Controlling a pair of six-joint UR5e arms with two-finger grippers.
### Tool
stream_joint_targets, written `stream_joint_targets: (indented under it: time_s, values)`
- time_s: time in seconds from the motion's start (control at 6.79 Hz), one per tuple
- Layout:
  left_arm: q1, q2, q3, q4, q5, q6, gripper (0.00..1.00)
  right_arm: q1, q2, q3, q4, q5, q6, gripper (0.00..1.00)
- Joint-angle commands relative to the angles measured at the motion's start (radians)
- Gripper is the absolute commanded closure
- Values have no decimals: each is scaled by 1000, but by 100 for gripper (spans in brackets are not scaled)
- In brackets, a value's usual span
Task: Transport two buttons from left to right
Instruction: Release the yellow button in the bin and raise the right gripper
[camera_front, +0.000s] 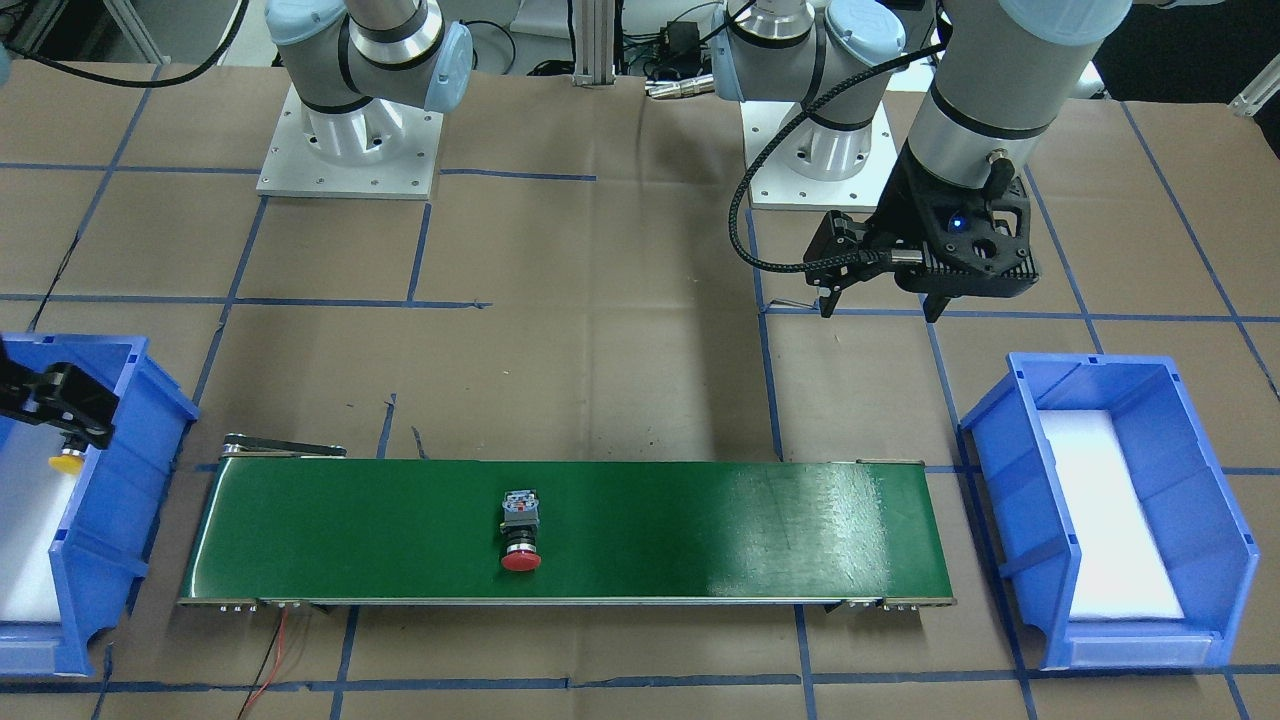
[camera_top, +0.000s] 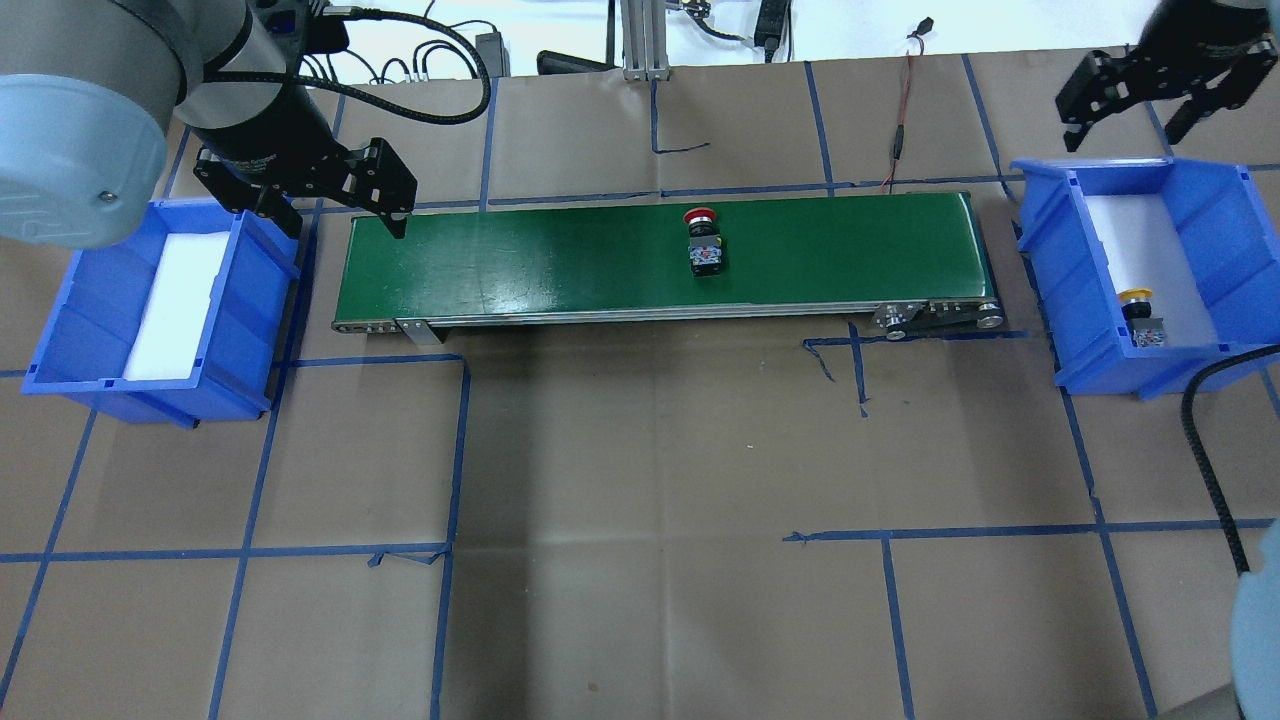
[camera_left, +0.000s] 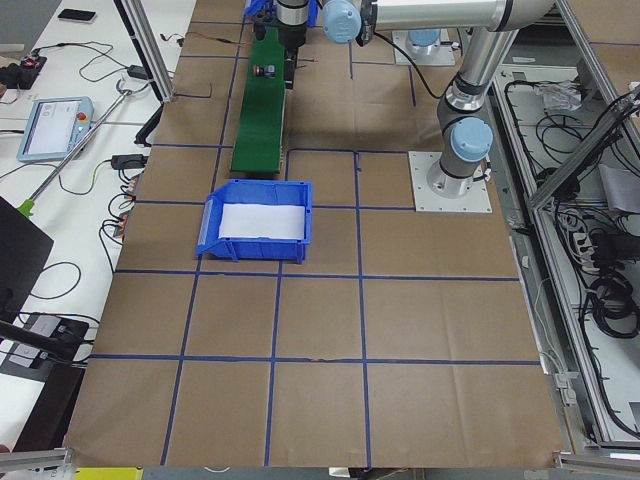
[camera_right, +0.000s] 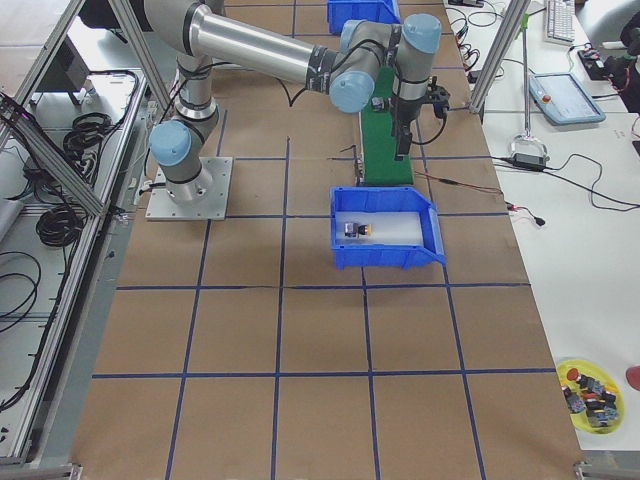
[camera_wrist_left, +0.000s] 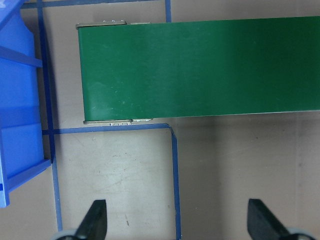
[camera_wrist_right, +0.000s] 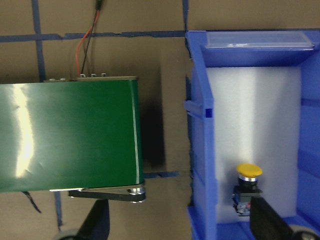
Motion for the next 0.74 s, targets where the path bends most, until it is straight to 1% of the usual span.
stream_joint_targets:
  time_s: [0.0,0.15,0.44,0.59]
  values:
    - [0,3,0,0,1,0,0,184,-2,-2,1,1,232,0]
    - [0,1,0,0,1,0,0,246,0,7,-11,9,261,0]
    - [0,0,0,0,1,0,0,259,-20,19,-14,21,252,0]
    - [0,3,0,0,1,0,0,259,-37,75,-35,44,246,0]
